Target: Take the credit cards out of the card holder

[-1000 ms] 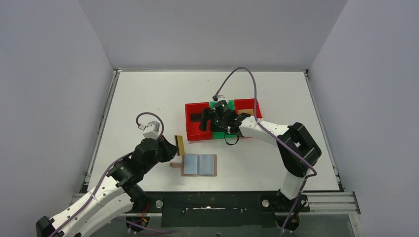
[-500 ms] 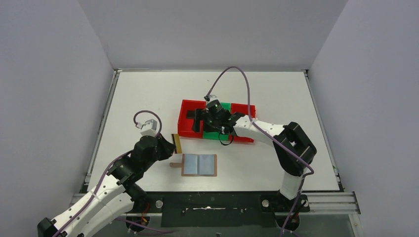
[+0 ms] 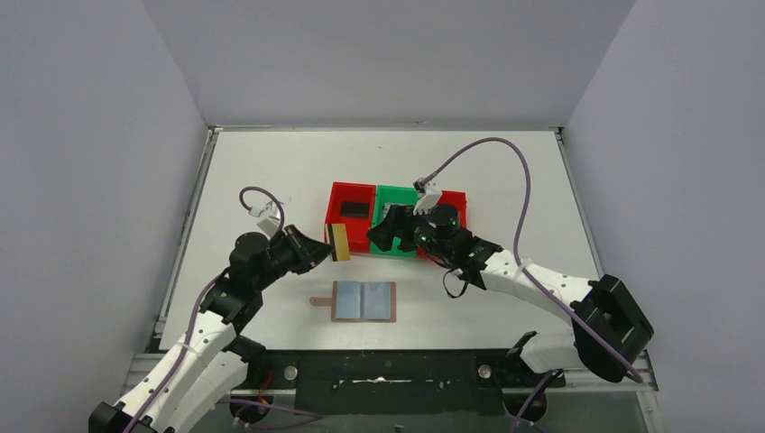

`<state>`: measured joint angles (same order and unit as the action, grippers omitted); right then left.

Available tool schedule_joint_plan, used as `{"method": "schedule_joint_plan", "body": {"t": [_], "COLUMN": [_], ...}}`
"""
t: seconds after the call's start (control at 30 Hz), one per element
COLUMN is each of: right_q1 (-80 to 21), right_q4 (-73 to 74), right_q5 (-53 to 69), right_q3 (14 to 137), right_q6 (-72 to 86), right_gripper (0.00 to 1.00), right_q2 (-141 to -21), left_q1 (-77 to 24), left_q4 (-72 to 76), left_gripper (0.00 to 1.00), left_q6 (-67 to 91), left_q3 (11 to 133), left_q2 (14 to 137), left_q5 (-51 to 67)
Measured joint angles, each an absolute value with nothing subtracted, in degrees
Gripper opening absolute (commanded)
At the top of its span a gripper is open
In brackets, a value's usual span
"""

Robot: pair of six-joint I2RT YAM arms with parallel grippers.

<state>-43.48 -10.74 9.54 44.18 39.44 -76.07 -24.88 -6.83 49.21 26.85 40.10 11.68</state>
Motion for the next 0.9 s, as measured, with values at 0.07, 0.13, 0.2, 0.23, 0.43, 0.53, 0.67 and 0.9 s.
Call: {"method": "schedule_joint_plan", "body": {"t": [0.07,0.13,0.2,0.23,0.43,0.53,0.67,0.9], "right_q1": [-43.2,-43.2,-43.2,-43.2,-43.6,-43.6,-43.6,-43.6], "right_q4": [-15.3,-19.1,-24.1,-26.8,-35.8,-37.4,-39.5,-43.2], "right_q5": [13.7,18.0,21.7,23.6,31.1,32.4,33.7,36.5], "right_q3": [42.0,40.8,39.6,39.0,38.4,38.4,38.2,35.5], "right_q6": [41.1,43.0,45.0,46.1,50.0,50.8,51.8,53.3], "right_gripper": [0.78,0.77,0.74,0.71,0.59,0.54,0.38,0.35], "right_q2": [-76.4,-77.1,-77.8,-78.1,-80.6,-80.7,-80.6,-78.8], "left_q1": [-24.4,-24.3,-24.3,-24.3,-24.3,-24.3,-24.3,-24.3], "left_q4": [-0.8,4.9,8.6,10.0,17.6,19.6,20.1,20.4], "left_gripper": [0.0,0.0,0.0,0.0,0.0,0.0,0.0,0.0], "left_q6": [50.9,53.3,55.0,55.6,59.3,60.4,61.1,61.4], "left_q3": [24.7,22.2,20.7,20.3,19.0,18.9,18.9,18.2], "left_q2": [40.2,40.7,41.5,41.8,41.9,41.7,41.0,40.7], "left_q5": [16.1,20.7,24.1,25.3,29.8,31.0,31.6,31.8]}}
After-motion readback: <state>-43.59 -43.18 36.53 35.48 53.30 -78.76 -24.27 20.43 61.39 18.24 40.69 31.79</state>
